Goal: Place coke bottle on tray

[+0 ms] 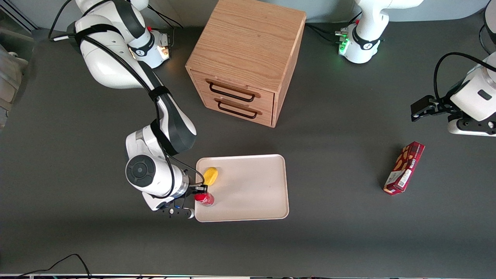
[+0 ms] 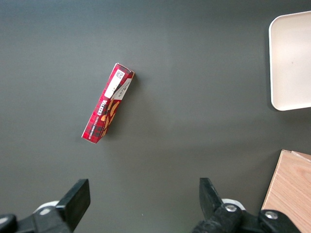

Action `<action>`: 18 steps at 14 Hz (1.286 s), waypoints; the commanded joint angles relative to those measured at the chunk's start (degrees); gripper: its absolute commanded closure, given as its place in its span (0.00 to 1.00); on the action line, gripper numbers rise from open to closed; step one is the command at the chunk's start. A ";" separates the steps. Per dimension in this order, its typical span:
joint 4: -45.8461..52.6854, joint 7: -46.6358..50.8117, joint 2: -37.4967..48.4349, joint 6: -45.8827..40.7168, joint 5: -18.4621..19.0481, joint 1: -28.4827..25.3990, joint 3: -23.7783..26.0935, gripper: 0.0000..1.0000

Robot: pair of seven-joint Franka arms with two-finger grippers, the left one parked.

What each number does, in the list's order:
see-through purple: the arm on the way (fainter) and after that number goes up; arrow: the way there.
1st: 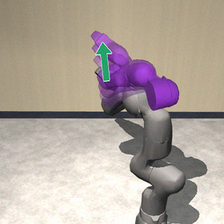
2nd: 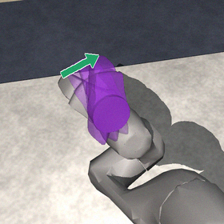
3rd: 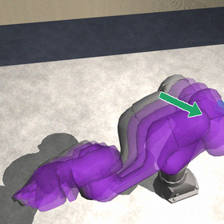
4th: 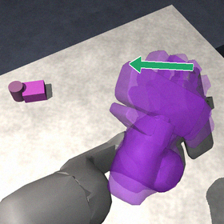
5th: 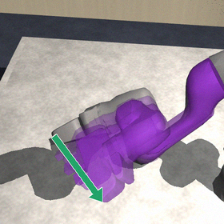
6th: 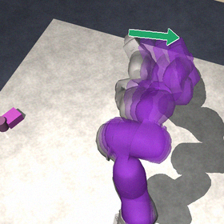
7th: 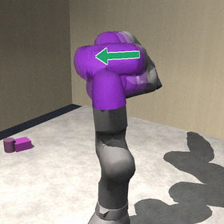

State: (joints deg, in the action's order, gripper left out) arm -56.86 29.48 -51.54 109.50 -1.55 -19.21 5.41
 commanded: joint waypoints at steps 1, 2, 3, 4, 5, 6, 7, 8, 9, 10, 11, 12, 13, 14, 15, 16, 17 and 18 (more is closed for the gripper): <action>2.81 1.54 -1.54 0.28 -1.96 -0.91 -0.84 1.00; 2.81 1.46 -1.54 0.28 -1.97 -0.91 -0.84 1.00; 2.81 1.37 -1.54 0.28 -1.97 -0.74 -0.75 1.00; 2.81 1.19 -1.19 0.28 -1.97 -0.48 -0.75 0.71; 2.81 1.02 -0.67 0.28 -1.97 -0.30 -0.84 0.13; 2.81 1.02 0.21 0.28 -1.88 -0.21 -0.92 0.00; 2.81 1.19 1.61 0.28 -1.79 -0.12 -0.92 0.00; 2.81 1.36 3.36 0.28 -1.79 -0.04 -0.92 0.00; 2.72 1.54 5.64 0.19 -1.70 0.05 -0.92 0.00; 2.72 1.54 8.10 0.10 -1.61 0.14 -1.01 0.00; 2.54 1.46 11.08 -0.07 -1.44 0.66 -1.01 0.00; 1.93 1.28 13.99 -0.77 -0.92 1.02 -1.01 0.00; 0.71 0.67 16.89 -3.13 -0.21 1.71 -1.01 0.00; -0.43 0.49 20.05 -6.37 0.23 2.24 -1.01 0.00; -1.32 0.57 22.95 -10.06 0.32 2.60 -1.01 0.00; -1.93 0.75 25.42 -14.97 0.49 3.38 -1.01 0.00; -1.94 0.58 27.70 -19.19 0.58 4.78 -1.01 0.00; -2.03 -0.03 29.47 -22.45 0.58 6.28 -0.93 0.00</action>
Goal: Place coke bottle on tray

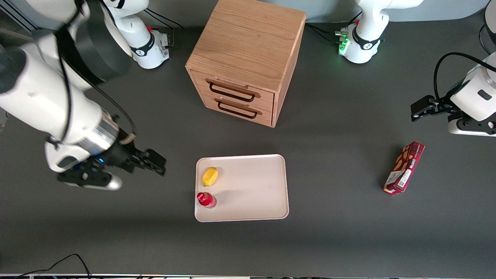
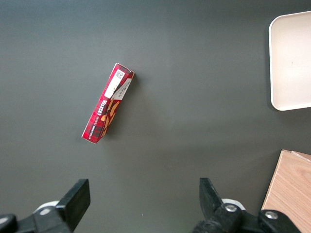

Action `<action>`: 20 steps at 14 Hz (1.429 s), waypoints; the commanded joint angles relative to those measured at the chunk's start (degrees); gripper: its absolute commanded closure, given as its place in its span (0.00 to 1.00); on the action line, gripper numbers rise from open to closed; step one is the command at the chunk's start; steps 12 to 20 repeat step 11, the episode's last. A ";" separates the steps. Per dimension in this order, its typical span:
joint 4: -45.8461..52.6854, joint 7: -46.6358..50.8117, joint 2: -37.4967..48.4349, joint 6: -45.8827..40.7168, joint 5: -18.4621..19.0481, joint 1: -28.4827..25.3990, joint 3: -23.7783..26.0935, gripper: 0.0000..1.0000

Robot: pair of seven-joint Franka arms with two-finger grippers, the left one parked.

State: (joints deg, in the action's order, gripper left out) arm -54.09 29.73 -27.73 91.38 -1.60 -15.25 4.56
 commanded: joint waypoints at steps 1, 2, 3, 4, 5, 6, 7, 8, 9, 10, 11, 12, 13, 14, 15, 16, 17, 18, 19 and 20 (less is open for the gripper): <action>-5.05 -2.37 7.59 -7.50 0.63 4.16 0.01 0.00; -6.88 -5.26 10.04 -9.10 0.63 5.48 0.01 0.00; -9.69 -6.60 13.20 -9.03 0.63 6.37 0.01 0.00; -13.28 -6.70 16.19 -8.33 0.54 7.85 0.19 0.00; -16.28 -6.70 18.92 -7.37 0.54 9.09 0.62 0.00; -18.83 -6.61 21.21 -6.93 0.54 9.27 0.54 0.00; -21.03 -6.35 23.23 -6.83 0.54 9.45 0.54 0.00; -22.97 -6.00 24.82 -6.22 0.54 9.89 0.54 0.00; -24.03 -6.26 25.79 -6.13 0.54 10.76 0.54 0.00; -24.13 -6.52 26.06 -6.48 0.54 11.29 0.54 0.00; -24.13 -6.87 26.15 -6.48 0.54 11.47 0.54 0.00; -24.13 -6.87 26.15 -6.48 0.54 11.47 0.54 0.00; -24.13 -6.87 26.15 -6.48 0.54 11.47 0.54 0.00; -24.13 -6.87 26.15 -6.48 0.54 11.47 0.54 0.00; -24.13 -6.87 26.15 -6.48 0.54 11.47 0.54 0.00; -24.13 -6.87 26.15 -6.48 0.54 11.47 0.54 0.00; -24.13 -6.87 26.15 -6.48 0.54 11.47 0.54 0.00; -24.13 -6.87 26.15 -6.48 0.54 11.47 0.54 0.00; -24.13 -6.87 26.15 -6.48 0.54 11.47 0.54 0.00; -24.13 -6.87 26.15 -6.48 0.54 11.47 0.54 0.00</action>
